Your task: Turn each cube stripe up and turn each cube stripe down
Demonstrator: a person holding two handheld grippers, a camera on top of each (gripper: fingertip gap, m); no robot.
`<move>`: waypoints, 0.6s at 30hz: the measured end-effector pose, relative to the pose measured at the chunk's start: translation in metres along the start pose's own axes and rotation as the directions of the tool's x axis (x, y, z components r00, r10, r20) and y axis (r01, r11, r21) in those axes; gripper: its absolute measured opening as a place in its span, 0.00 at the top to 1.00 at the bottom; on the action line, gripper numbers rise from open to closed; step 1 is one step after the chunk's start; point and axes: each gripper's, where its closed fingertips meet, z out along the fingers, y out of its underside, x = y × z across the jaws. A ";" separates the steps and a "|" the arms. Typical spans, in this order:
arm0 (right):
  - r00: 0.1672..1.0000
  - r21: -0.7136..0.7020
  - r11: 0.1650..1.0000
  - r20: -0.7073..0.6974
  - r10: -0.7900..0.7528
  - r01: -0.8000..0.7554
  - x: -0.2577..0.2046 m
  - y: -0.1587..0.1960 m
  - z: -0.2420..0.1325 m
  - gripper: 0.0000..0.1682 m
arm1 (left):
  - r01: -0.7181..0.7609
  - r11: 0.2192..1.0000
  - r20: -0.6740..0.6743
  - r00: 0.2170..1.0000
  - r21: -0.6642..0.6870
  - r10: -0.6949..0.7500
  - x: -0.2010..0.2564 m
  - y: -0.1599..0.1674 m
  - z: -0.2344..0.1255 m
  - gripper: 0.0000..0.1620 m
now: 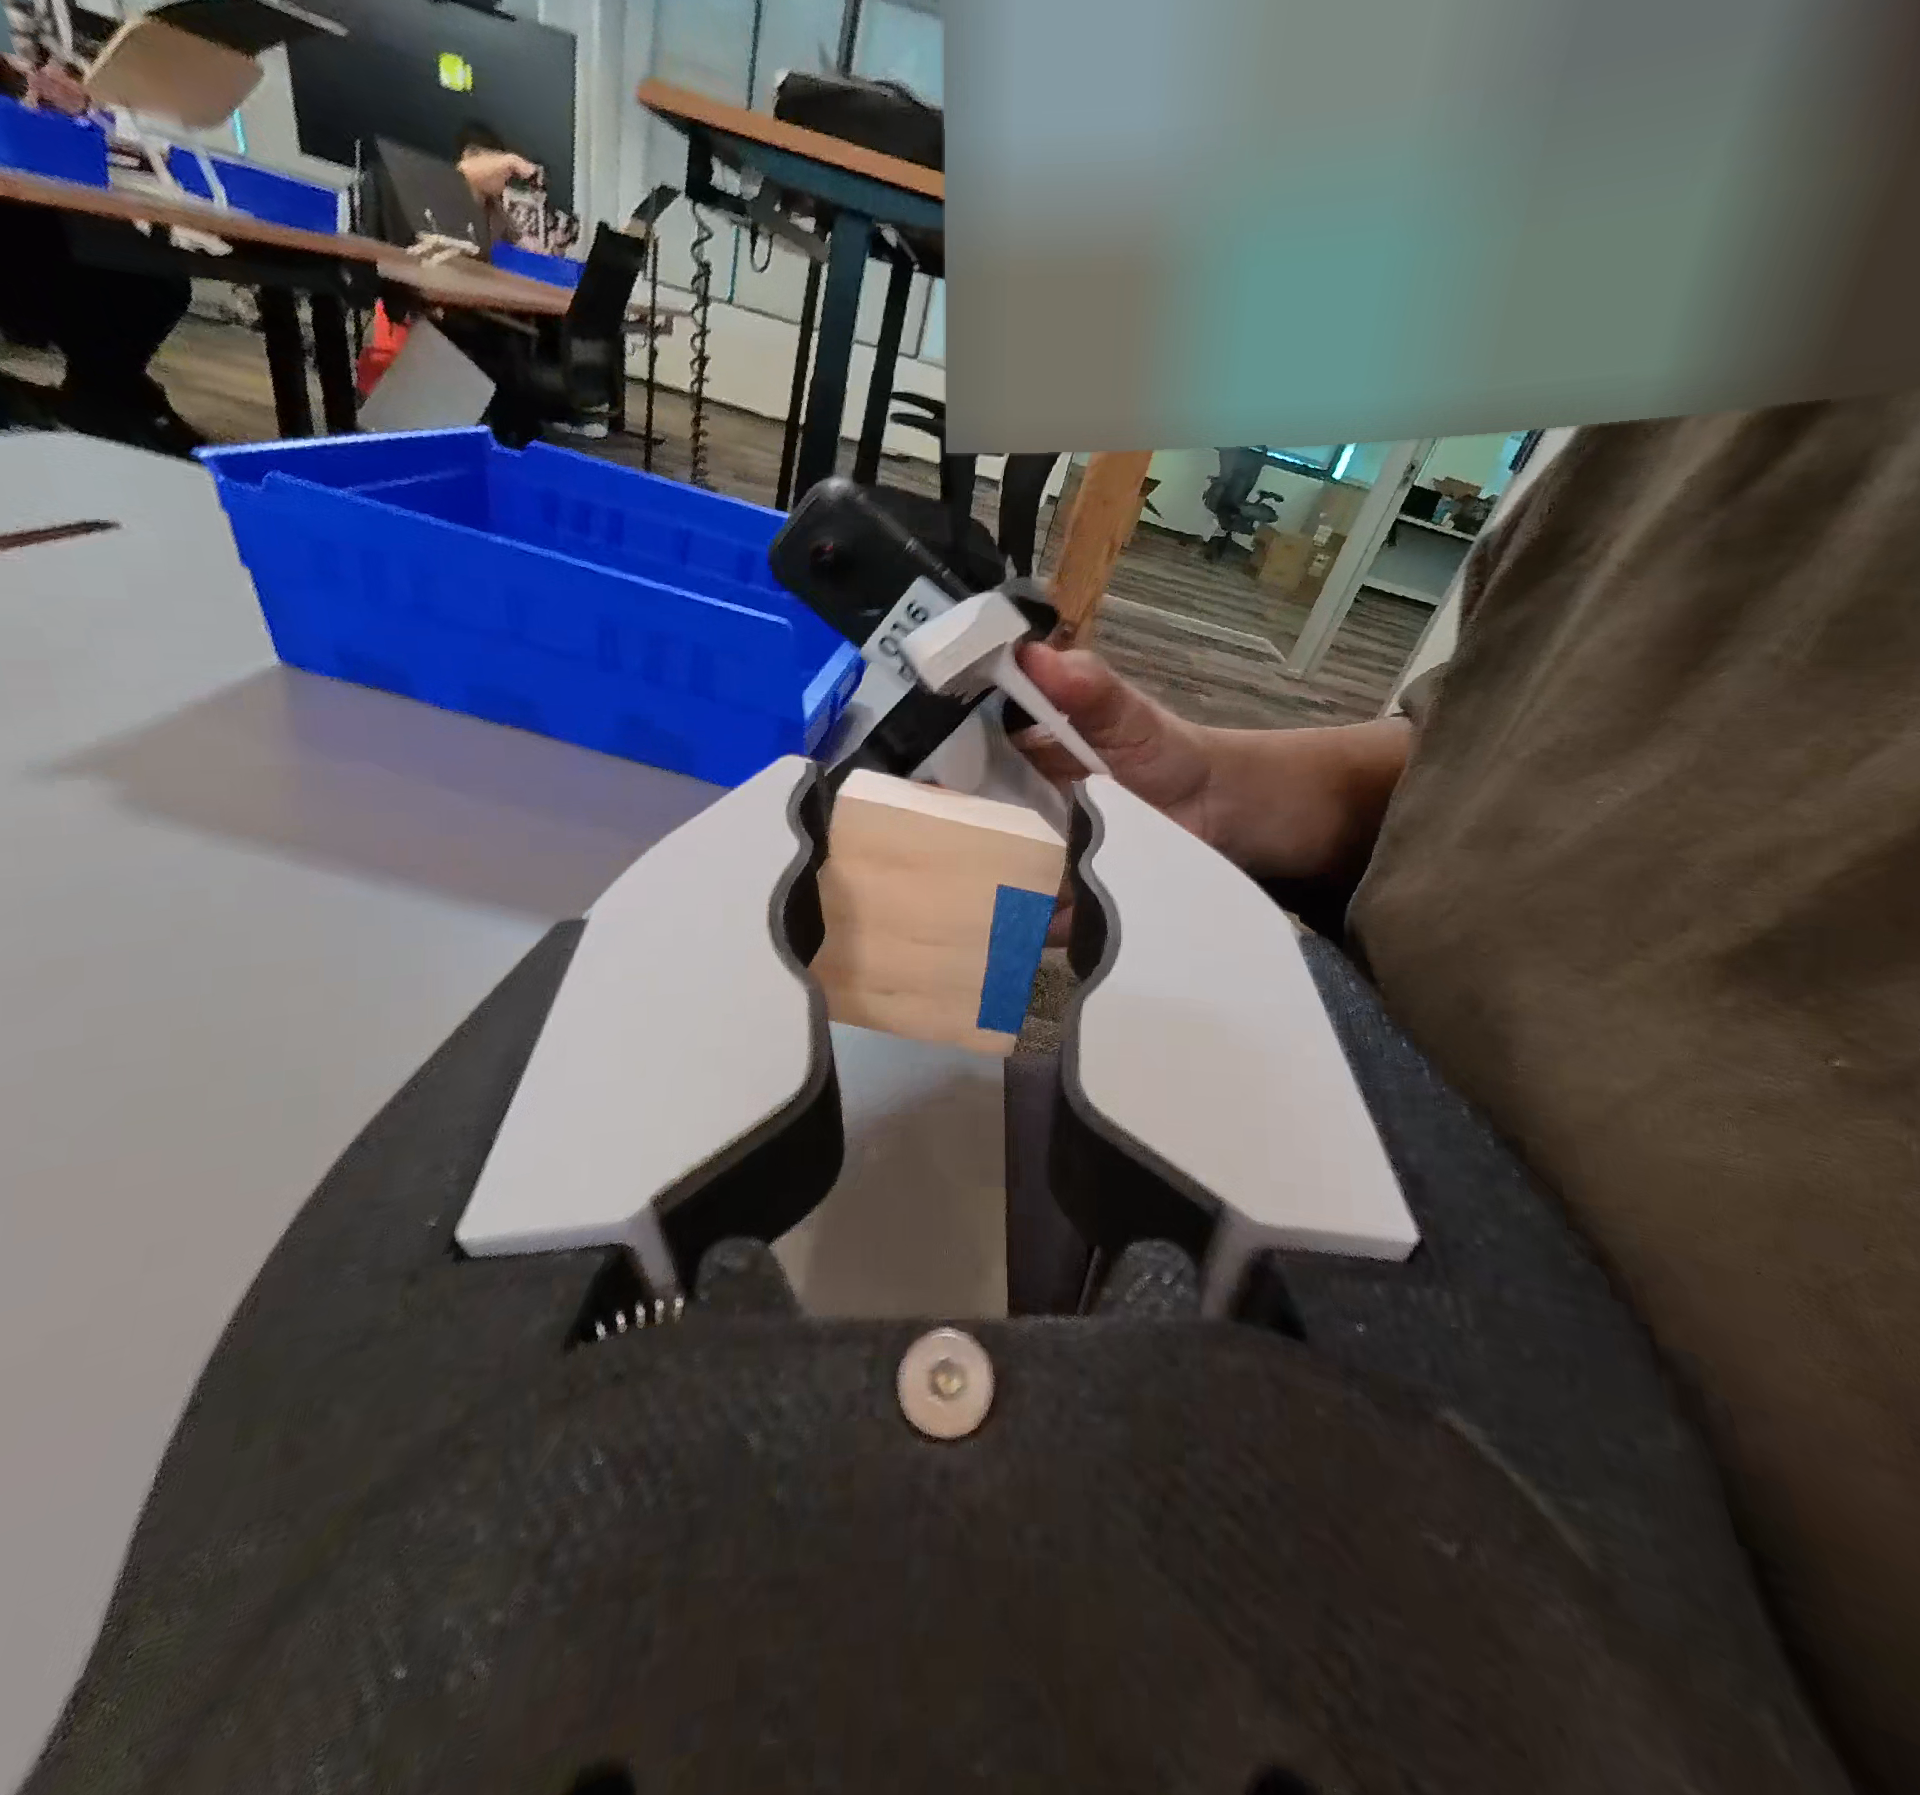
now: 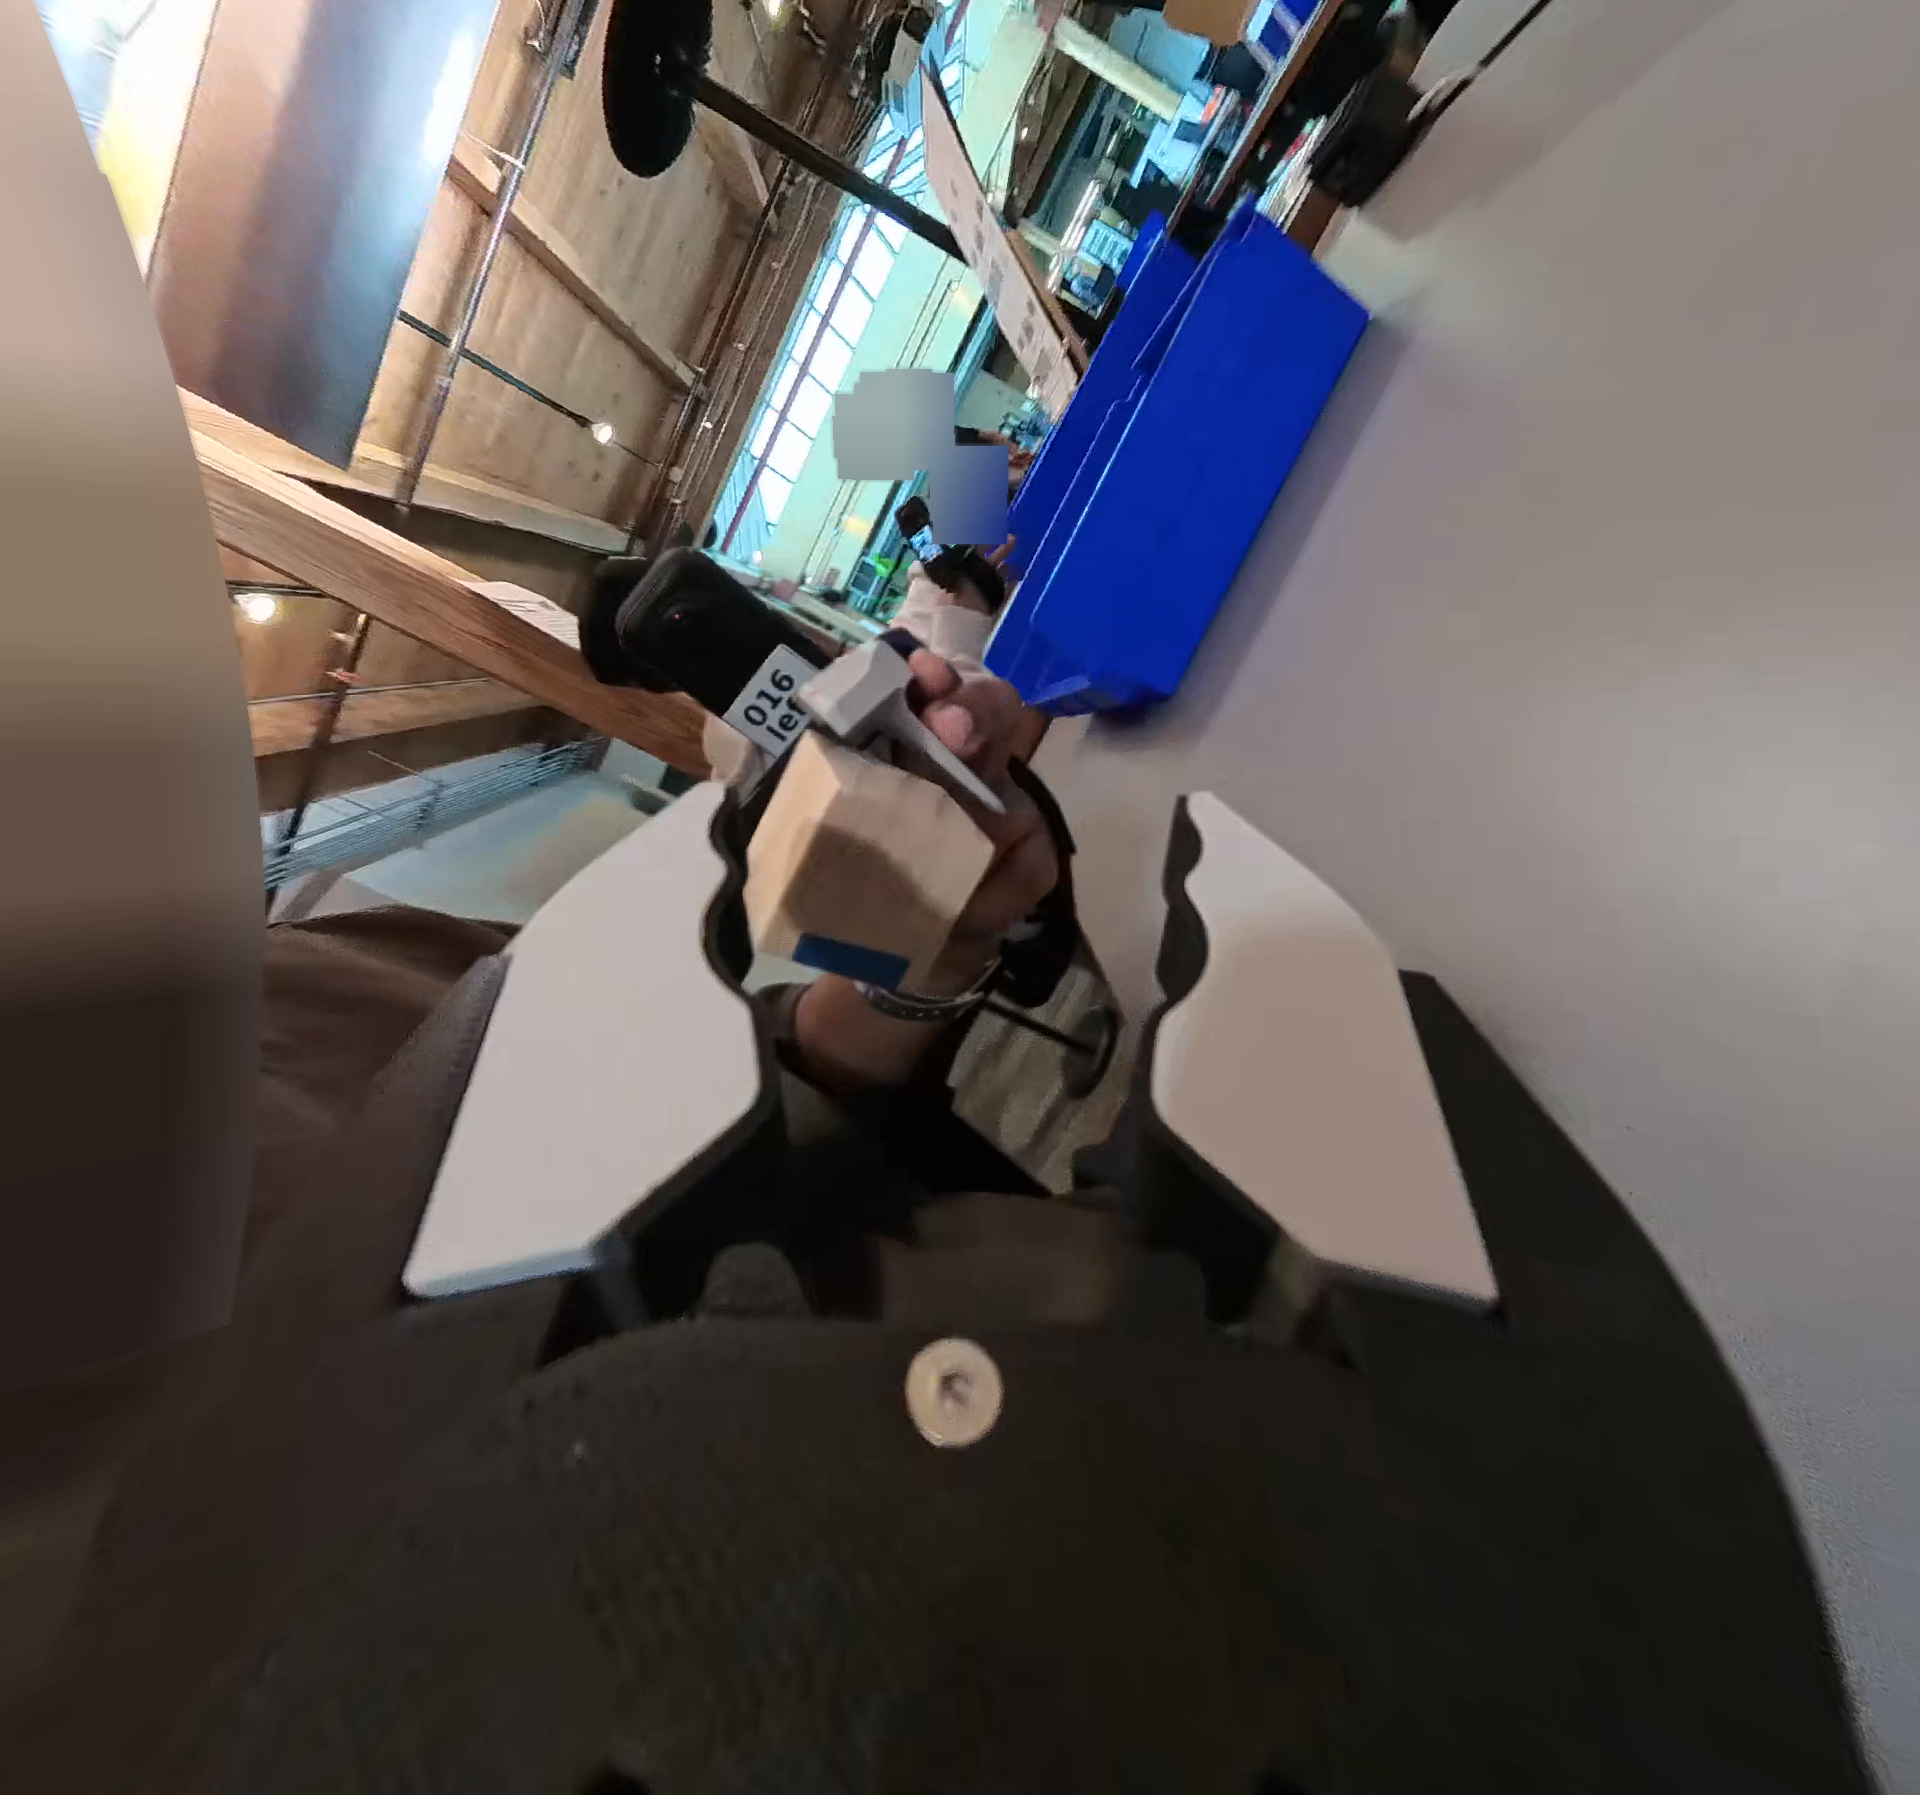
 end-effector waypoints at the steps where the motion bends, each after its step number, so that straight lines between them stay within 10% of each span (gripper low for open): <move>1: 1.000 -0.014 1.000 0.011 0.018 -0.018 -0.002 0.003 0.002 0.53 | -0.005 1.000 -0.014 1.000 0.009 0.005 0.004 -0.002 0.000 0.72; 7: 0.973 -0.146 0.980 0.163 0.161 -0.138 -0.023 0.031 0.016 0.53 | -0.002 0.999 -0.086 0.996 0.047 0.006 0.017 -0.009 0.003 0.73; 11: 0.916 -0.208 0.949 0.278 0.289 -0.236 -0.037 0.039 0.017 0.72 | -0.018 1.000 -0.113 0.993 0.005 0.018 0.023 -0.002 0.008 0.72; 18: 0.956 -0.124 0.986 0.258 0.140 -0.110 -0.039 0.021 0.012 0.72 | 0.042 0.998 -0.021 0.999 0.050 -0.041 0.010 -0.007 0.009 0.69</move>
